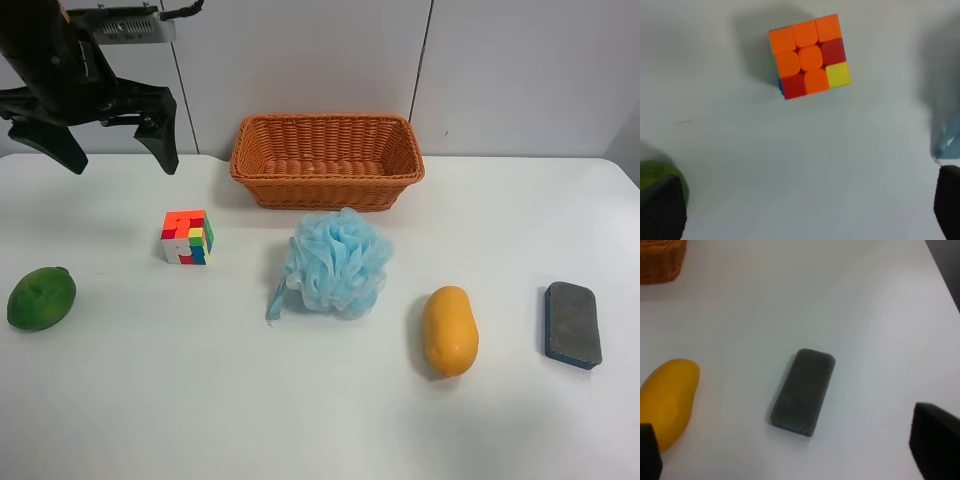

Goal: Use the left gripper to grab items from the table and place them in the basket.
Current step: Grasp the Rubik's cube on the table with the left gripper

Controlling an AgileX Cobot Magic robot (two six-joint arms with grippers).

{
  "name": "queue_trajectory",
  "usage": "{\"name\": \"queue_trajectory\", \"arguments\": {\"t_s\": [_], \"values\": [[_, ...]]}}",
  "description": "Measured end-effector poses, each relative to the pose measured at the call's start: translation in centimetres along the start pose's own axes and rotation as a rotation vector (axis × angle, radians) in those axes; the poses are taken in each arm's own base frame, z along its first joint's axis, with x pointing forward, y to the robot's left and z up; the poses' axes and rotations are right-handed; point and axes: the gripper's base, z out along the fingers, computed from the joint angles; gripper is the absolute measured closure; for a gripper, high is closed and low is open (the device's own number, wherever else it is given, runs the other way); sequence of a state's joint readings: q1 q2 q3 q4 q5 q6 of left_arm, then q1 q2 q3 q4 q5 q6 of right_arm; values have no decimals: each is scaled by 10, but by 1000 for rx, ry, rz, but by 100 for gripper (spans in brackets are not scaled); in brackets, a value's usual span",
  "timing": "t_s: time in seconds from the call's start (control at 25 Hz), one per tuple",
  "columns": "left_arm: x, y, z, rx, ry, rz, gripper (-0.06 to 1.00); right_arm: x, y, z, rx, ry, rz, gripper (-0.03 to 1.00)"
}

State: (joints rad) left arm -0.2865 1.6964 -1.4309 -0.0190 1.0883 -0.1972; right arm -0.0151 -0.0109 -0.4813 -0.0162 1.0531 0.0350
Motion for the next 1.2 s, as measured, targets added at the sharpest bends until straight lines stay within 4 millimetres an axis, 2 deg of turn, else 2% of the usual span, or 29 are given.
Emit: {"name": "queue_trajectory", "arguments": {"t_s": [0.44,0.88,1.2], "values": [[-33,-13,64,60,93,-52,-5,0,0,0,0,0,0,-3],[-34,-9,124,43,178,-80,-5,0,0,0,0,0,0,-3],[-38,8,147,30,178,-122,-5,0,0,0,0,0,0,-3]]}}
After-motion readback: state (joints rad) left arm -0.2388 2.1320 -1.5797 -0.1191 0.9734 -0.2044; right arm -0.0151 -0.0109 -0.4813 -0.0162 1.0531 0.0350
